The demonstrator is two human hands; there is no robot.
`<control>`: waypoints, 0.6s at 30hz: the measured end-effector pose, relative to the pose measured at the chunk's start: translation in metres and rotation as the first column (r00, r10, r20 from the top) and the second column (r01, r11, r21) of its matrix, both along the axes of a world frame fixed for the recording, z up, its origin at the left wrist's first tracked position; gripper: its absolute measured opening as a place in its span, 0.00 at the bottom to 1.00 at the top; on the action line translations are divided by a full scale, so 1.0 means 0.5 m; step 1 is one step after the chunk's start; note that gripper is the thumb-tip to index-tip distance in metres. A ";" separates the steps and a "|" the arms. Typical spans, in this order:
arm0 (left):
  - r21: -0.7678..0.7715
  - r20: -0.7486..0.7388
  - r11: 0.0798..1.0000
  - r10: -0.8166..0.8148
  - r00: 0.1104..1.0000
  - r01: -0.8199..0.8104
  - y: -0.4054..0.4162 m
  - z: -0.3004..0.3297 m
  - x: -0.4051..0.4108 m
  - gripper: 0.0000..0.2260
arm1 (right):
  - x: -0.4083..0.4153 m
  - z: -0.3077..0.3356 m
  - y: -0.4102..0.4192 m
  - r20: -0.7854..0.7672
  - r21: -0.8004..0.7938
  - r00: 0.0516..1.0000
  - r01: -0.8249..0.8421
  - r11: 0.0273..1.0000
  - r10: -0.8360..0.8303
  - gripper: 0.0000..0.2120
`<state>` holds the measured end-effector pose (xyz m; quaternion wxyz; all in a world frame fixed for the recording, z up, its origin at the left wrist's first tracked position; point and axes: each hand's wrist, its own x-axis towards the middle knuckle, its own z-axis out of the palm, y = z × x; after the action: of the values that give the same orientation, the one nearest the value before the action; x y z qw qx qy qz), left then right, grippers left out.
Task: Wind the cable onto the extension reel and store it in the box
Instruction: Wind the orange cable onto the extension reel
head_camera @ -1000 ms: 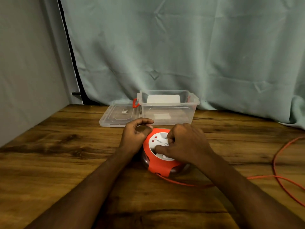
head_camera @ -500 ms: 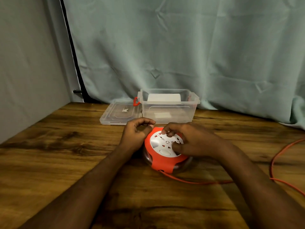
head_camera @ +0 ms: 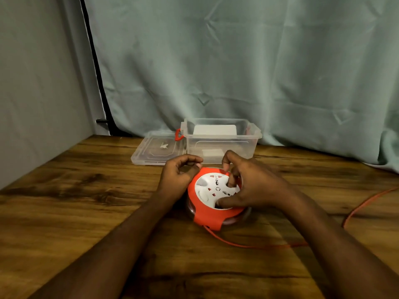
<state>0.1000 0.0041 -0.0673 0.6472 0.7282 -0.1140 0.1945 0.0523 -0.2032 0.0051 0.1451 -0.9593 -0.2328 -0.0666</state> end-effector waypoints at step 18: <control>0.043 0.034 0.999 -0.008 0.999 0.007 0.003 -0.008 0.010 0.07 | 0.002 -0.039 0.054 0.160 0.076 0.980 0.108 0.991 -0.119 0.12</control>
<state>0.1048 0.0054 -0.0712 0.6301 0.7381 -0.1319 0.2020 0.0533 -0.1764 -0.0143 0.1535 -0.9569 -0.1864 -0.1615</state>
